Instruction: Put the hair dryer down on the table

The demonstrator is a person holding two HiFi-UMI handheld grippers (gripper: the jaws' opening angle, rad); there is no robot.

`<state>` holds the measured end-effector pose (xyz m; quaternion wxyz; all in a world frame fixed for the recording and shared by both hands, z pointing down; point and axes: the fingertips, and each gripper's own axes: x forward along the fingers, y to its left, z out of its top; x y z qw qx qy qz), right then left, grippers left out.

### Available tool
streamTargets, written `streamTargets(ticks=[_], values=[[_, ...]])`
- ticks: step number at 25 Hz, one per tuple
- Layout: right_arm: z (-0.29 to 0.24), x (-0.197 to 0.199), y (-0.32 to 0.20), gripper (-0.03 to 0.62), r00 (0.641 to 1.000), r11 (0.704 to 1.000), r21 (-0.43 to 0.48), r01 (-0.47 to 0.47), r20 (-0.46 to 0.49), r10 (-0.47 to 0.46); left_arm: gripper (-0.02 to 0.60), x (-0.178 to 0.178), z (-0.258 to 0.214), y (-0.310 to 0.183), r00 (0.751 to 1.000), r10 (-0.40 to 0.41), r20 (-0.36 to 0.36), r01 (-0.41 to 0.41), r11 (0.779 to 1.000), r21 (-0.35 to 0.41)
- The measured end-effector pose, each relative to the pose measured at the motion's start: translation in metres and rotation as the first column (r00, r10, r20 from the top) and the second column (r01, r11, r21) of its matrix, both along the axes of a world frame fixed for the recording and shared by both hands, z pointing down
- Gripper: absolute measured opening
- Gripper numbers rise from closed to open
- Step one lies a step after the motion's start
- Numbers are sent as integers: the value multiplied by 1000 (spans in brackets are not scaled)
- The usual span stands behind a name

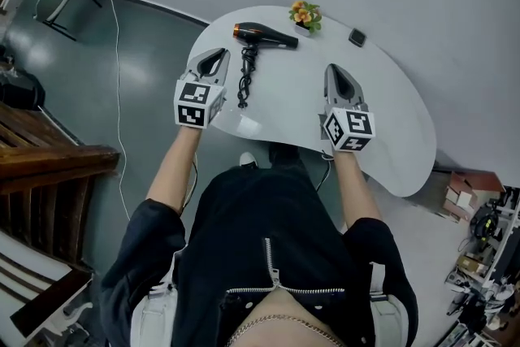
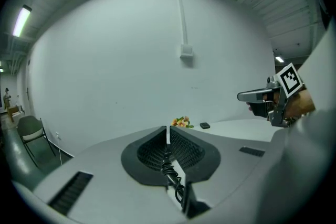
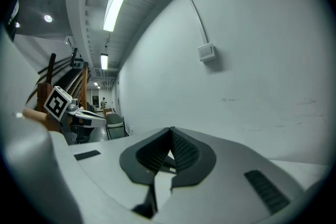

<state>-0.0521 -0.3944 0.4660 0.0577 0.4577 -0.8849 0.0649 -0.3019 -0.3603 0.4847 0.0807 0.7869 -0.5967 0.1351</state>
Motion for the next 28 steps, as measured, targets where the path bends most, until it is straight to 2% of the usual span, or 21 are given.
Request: streamTargets(ticks=[8, 12, 18, 28], values=[[1, -7, 15, 5, 999, 999, 11, 30, -27, -30, 35, 3, -12, 10, 999, 5, -44, -3, 999, 35], [0, 0, 18, 5, 1000, 1000, 16, 12, -24, -12, 35, 11, -15, 13, 999, 20, -42, -18, 998, 59], [1, 7, 15, 4, 1000, 1000, 23, -10, -29, 11, 35, 13, -9, 14, 998, 21, -55, -18, 999, 51], [5, -2, 14, 5, 999, 1000, 14, 8, -32, -7, 35, 9, -3, 12, 998, 13, -68, -11, 999, 31]])
